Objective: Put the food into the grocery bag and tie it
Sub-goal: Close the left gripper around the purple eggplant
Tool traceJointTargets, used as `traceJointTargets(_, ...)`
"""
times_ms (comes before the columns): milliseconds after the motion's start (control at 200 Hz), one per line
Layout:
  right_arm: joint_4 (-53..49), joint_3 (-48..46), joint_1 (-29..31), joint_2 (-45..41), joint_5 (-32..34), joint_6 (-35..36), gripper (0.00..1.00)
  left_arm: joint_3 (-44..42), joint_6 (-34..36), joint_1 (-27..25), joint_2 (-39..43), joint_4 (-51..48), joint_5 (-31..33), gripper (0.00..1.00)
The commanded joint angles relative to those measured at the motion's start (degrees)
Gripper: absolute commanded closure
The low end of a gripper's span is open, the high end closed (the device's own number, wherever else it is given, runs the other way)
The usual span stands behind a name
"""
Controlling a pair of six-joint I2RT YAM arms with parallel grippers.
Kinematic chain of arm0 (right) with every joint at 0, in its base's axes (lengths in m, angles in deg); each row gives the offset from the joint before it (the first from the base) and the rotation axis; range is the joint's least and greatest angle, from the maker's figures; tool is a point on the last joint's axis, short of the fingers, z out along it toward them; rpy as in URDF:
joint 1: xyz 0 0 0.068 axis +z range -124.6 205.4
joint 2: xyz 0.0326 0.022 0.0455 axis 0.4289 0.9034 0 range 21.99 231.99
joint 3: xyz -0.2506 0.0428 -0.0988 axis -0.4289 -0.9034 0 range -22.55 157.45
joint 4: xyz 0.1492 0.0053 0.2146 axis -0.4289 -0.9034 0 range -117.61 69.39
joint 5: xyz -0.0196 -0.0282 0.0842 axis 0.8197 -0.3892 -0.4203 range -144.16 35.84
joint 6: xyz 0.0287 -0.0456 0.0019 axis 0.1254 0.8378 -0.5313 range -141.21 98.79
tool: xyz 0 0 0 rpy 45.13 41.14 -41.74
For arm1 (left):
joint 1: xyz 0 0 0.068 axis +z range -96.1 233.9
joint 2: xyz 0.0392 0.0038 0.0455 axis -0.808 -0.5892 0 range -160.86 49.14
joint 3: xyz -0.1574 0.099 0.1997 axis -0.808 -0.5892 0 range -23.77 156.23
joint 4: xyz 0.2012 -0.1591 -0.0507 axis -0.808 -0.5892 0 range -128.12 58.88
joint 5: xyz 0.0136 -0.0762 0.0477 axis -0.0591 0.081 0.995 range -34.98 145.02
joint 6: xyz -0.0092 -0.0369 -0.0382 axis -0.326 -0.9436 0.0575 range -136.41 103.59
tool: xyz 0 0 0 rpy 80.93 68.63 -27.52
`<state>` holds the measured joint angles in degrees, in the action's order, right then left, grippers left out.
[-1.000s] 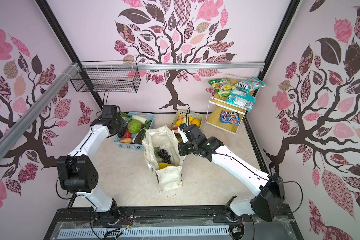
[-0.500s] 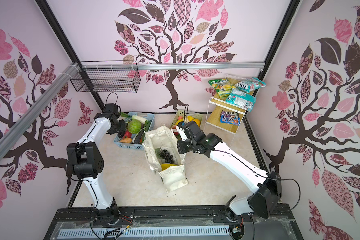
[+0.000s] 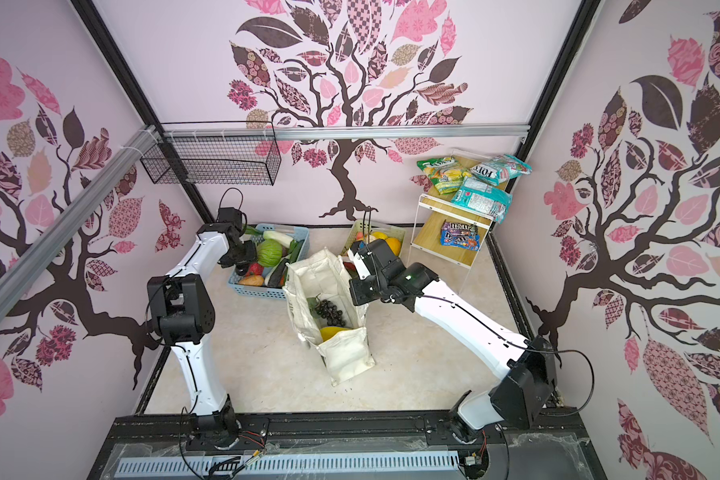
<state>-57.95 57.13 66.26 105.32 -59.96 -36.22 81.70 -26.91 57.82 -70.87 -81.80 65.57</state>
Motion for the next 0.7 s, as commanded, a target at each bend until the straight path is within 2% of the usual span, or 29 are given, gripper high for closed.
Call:
traceJointTargets(0, 0.9, 3.2, 0.3, 1.0, 0.1, 0.3, 1.0, 2.3, 0.7, 0.0, -2.0, 0.1, 1.2, 0.32)
traceJointTargets(480, 1.5, 2.0, 0.3, 0.4, 0.1, 0.5, 1.0, 0.4, 0.1, -0.8, -3.7, 3.0, 3.8, 0.37)
traceJointTargets(695, 1.7, 1.7, 0.3, 0.0, 0.2, 0.5, 1.0, -2.3, -0.2, -1.4, -1.4, 4.9, 5.8, 0.46)
